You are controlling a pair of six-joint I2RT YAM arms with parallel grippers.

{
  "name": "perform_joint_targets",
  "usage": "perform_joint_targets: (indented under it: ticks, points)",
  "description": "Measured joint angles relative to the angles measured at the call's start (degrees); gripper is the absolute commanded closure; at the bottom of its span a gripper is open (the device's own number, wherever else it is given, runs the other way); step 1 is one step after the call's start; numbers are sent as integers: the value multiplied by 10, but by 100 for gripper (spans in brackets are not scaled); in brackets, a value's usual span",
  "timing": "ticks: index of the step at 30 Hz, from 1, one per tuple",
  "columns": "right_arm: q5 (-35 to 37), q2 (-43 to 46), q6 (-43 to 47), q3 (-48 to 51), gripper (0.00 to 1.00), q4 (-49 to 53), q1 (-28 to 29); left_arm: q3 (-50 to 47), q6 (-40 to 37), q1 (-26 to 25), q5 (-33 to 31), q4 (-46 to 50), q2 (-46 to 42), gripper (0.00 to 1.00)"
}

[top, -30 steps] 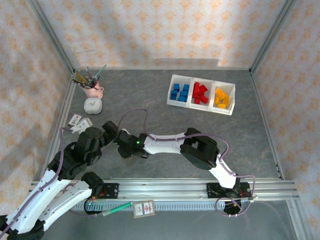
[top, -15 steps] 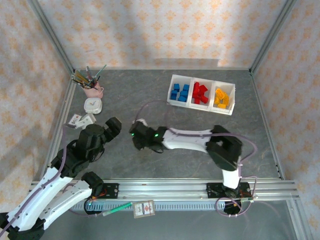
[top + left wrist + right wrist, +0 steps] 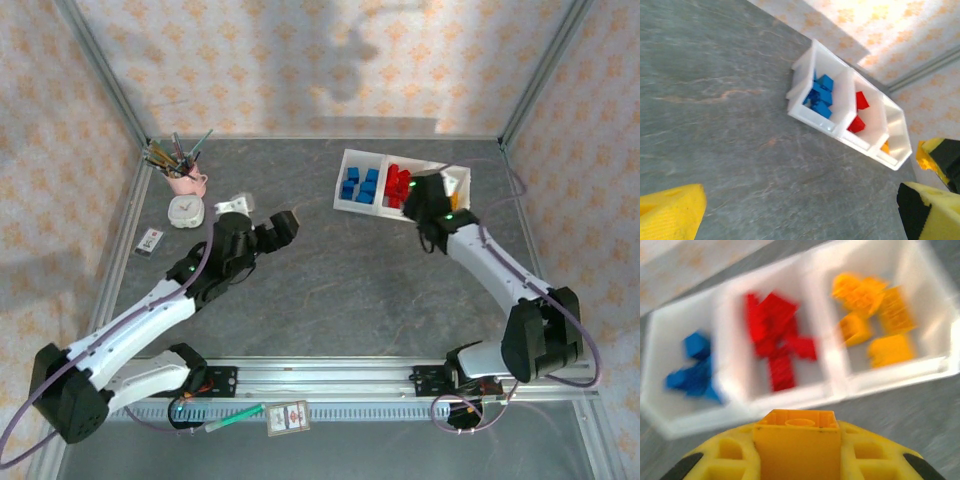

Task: Sort the legos into containers by color
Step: Place the lego in the container, then reset both arms

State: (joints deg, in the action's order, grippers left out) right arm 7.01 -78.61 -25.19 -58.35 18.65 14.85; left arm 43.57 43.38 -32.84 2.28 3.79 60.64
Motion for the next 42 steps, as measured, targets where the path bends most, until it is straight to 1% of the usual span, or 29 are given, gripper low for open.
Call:
perform_joint_targets:
  ticks: [2, 4, 7, 9, 11, 14, 19, 20, 22, 25, 27, 29, 32, 34, 36, 38, 42]
  points:
    - [-6, -23, 17, -7, 76, -9, -57, 3, -11, 0, 17, -28, 29, 1]
    - [-12, -63, 32, -25, 75, -15, -91, 8, -19, 0, 29, -49, 54, 1]
    - [-19, -135, 54, -57, 72, -30, -121, 22, -30, 0, 42, -65, 79, 1]
    - [-25, -179, 66, -82, 67, -34, -131, 29, -35, 0, 48, -76, 87, 1]
    - [-27, -219, 81, -111, 55, -37, -137, 34, -40, 0, 49, -84, 90, 1]
    - [-28, -250, 100, -143, 42, -43, -137, 35, -45, 0, 48, -88, 90, 1]
    - [-38, -251, 117, -159, 18, -54, -136, 35, -55, 1, 44, -88, 90, 1]
    - [-40, -245, 117, -156, 10, -55, -136, 35, -60, 3, 40, -87, 90, 1]
    - [-38, -220, 118, -133, 0, -63, -136, 35, -67, 11, 25, -79, 85, 1]
    - [-13, -136, 117, -45, 0, -98, -136, 32, -84, 43, -24, -62, 64, 1]
    - [17, -71, 118, 28, 0, -133, -136, 16, -94, 88, -65, -61, 38, 1]
    - [56, -18, 121, 104, 0, -182, -136, -15, -106, 158, -110, -66, 13, 1]
    - [102, 1, 137, 200, 0, -272, -136, -73, -135, 249, -170, -96, 5, 1]
    - [114, -4, 156, 261, 0, -338, -136, -122, -168, 287, -200, -137, 9, 1]
    - [112, -10, 176, 317, 0, -412, -136, -168, -208, 306, -221, -189, 23, 1]
    - [99, -24, 195, 357, 0, -482, -136, -207, -250, 315, -230, -264, 54, 1]
    - [43, -47, 219, 374, 0, -595, -136, -271, -316, 317, -222, -437, 132, 1]
